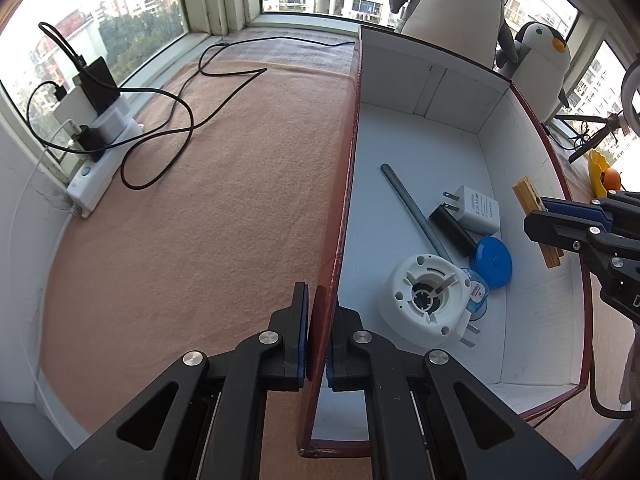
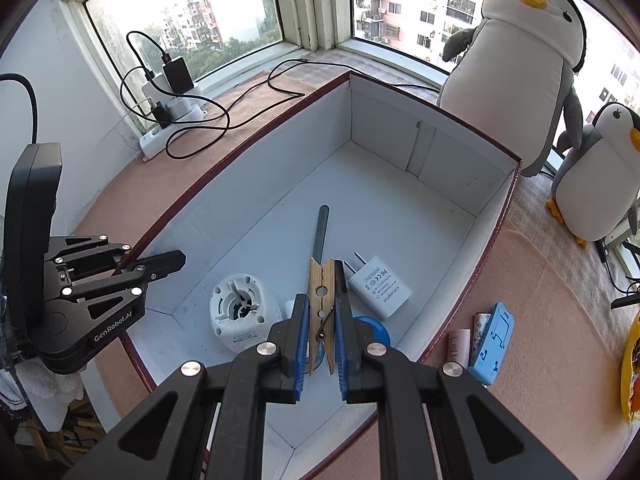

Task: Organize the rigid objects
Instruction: 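Carry the clothespin into the box and open the right gripper, then move the right tool back to the blue phone stand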

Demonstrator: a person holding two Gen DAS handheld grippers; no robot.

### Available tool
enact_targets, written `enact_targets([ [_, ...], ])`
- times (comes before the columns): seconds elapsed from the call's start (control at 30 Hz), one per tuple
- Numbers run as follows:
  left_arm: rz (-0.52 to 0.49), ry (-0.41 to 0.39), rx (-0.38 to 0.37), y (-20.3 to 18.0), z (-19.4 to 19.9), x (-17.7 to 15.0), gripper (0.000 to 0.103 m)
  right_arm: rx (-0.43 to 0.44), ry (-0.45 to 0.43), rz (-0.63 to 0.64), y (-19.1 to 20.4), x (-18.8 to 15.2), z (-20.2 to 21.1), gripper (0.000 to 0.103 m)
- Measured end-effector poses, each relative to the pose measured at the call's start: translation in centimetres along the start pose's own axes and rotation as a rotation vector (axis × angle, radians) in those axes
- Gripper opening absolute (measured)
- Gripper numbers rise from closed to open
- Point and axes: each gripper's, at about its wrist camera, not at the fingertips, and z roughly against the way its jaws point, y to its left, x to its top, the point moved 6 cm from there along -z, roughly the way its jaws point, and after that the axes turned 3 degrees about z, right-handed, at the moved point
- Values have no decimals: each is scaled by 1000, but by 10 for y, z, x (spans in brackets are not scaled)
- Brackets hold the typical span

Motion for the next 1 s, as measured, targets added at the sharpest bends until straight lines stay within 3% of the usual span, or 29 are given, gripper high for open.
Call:
enact_targets([
  [0.43,0,-1,2,-1,1,1,5,-6,6,8,3,3,-6,12],
  [0.5,0,-1,3,-1,1,1,5,-17,1,13,3,3,-5,26],
  [0.57,0,-1,2,-1,1,1,5,-28,-17,21,3,5,-2,53],
  [1.0,-3,1,5,0,0,1,5,-58,-49,54,10,7,8,60],
])
